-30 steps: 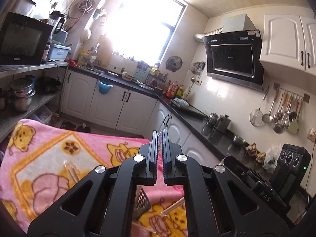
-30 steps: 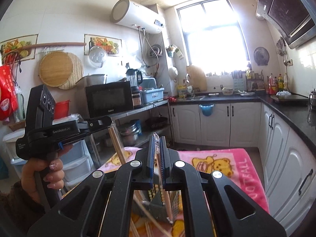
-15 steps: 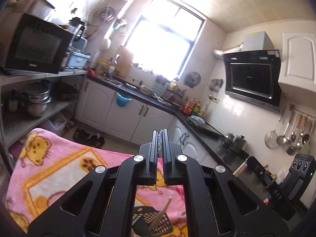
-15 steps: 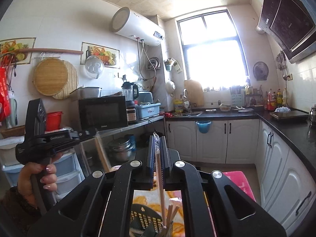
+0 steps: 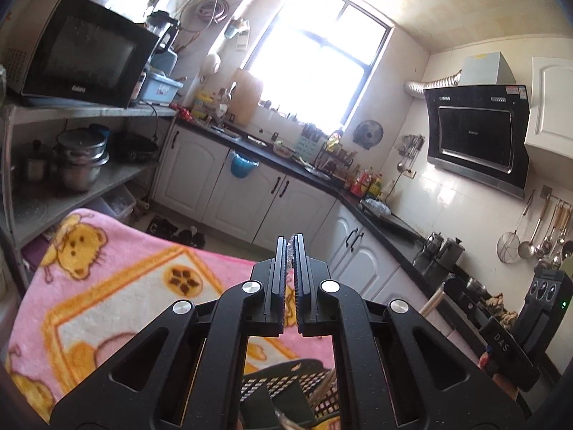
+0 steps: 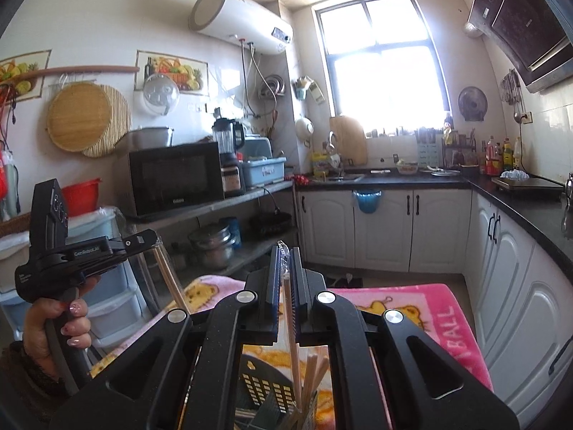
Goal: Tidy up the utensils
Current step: 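Lower the left tool's chopstick into the caddy while the right tool lowers its wrapped chopsticks in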
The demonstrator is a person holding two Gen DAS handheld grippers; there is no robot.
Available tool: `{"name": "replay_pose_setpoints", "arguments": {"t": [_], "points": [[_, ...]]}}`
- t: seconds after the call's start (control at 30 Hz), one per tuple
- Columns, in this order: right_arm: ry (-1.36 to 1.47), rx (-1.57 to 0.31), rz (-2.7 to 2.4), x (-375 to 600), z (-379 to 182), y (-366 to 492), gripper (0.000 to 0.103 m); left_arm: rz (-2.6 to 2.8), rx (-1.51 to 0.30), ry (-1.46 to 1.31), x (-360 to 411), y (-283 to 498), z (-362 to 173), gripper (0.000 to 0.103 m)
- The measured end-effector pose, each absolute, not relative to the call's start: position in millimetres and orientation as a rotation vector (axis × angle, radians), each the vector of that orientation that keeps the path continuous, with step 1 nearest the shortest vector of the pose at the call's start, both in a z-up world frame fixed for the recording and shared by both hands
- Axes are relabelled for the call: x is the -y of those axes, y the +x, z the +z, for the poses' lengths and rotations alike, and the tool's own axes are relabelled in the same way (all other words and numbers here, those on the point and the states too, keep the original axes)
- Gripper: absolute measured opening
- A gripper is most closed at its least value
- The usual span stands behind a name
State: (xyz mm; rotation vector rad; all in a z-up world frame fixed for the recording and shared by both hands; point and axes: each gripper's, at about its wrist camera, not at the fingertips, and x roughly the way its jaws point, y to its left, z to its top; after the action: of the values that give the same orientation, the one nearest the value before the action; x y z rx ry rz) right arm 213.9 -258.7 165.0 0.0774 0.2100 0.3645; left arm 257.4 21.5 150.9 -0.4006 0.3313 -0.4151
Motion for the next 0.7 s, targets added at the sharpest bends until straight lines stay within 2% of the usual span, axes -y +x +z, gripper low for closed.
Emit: {"name": "replay_pose_setpoints", "arguments": {"t": [0.33, 0.7], "points": [[0.079, -0.278, 0.365, 251.9, 136.4, 223.6, 0.006, -0.421, -0.397, -0.38, -16.1, 257.1, 120.1, 0.002], [0.099, -0.349, 0.353, 249.6, 110.4, 228.4, 0.006, -0.427, -0.343, -0.399, -24.0, 239.2, 135.1, 0.002]]}}
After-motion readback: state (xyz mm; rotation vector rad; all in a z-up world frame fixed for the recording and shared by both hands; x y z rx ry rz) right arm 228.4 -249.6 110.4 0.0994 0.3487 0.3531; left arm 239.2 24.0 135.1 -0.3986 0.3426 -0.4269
